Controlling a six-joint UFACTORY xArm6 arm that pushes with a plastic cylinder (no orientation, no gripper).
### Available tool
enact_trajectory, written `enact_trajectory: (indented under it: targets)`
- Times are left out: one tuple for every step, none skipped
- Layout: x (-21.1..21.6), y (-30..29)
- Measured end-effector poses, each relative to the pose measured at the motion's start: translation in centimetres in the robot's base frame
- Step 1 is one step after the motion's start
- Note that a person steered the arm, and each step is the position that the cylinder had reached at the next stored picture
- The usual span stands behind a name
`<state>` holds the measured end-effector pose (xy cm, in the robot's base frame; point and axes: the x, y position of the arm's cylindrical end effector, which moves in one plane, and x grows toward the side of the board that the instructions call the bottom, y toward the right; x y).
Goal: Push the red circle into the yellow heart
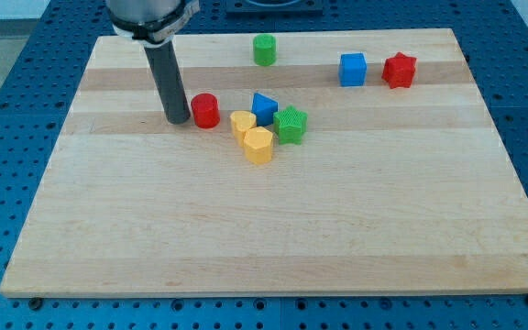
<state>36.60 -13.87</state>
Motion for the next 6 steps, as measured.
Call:
enact_trajectory:
  targets:
    - [-2.2,0.7]
    - [-1.8,1.3]
    - [-1.1,1.9]
    - [-0.6,2.8]
    - [-0.6,4.1]
    - [-0.6,4.2]
